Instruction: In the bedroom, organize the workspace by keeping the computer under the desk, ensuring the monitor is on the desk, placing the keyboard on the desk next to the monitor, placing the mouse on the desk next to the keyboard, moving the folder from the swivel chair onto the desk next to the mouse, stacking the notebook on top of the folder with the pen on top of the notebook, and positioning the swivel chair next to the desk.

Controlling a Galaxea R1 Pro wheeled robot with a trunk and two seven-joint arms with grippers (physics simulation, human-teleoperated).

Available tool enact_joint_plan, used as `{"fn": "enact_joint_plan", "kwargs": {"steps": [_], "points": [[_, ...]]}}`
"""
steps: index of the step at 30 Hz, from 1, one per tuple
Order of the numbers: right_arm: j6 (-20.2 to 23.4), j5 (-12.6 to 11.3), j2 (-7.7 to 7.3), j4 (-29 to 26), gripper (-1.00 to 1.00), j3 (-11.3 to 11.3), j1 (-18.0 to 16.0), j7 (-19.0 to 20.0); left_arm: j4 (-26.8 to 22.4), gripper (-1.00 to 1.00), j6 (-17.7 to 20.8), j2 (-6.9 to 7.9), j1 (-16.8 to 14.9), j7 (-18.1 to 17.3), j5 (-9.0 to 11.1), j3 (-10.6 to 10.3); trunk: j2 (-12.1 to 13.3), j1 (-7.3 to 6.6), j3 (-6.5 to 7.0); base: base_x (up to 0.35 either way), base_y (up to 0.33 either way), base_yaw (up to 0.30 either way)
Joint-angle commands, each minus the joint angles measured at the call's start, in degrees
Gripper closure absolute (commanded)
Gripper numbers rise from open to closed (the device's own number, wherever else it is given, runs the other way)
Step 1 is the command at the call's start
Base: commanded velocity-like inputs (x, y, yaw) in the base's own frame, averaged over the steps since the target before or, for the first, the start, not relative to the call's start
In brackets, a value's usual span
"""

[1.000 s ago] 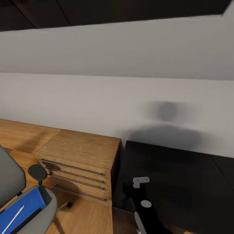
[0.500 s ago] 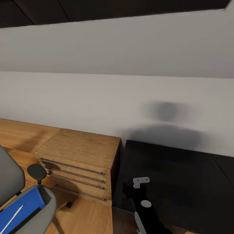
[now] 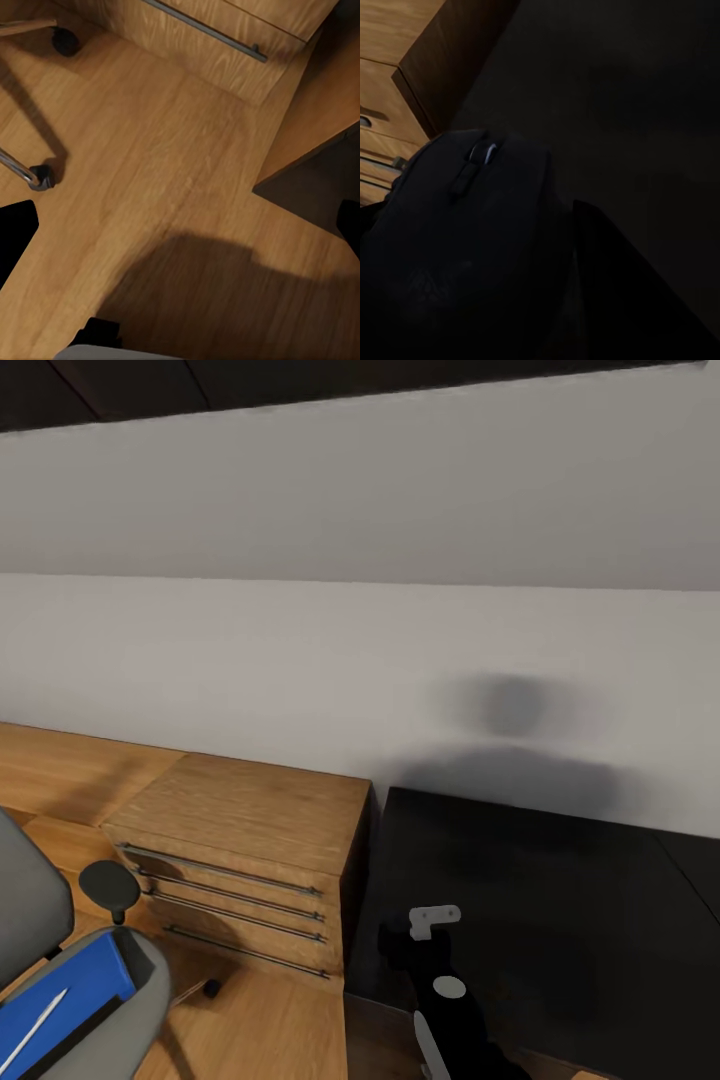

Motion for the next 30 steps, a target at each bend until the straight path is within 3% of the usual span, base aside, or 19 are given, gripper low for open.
{"fn": "enact_joint_plan", "kwargs": {"steps": [1, 19, 30], "points": [[0.2, -0.4, 0.0, 0.0, 1.0, 0.1, 0.0, -0.5, 0.0, -1.0, -0.2, 0.0, 0.0, 0.1, 0.2, -0.1, -0.5, 0.23, -0.25, 0.0, 0.0, 0.0], [0.3, -0.4, 0.0, 0.1, 1.0, 0.1, 0.0, -0.6, 0.0, -1.0, -0.2, 0.0, 0.0, 0.1, 0.2, -0.1, -7.7, 4.18, -3.48, 0.0, 0.0, 0.0], [0.4, -0.5, 0.0, 0.2, 1.0, 0.1, 0.0, -3.3, 0.0, -1.0, -0.2, 0.0, 0.0, 0.1, 0.2, 0.0, -12.1, 6.6, -5.45, 0.0, 0.0, 0.0]]}}
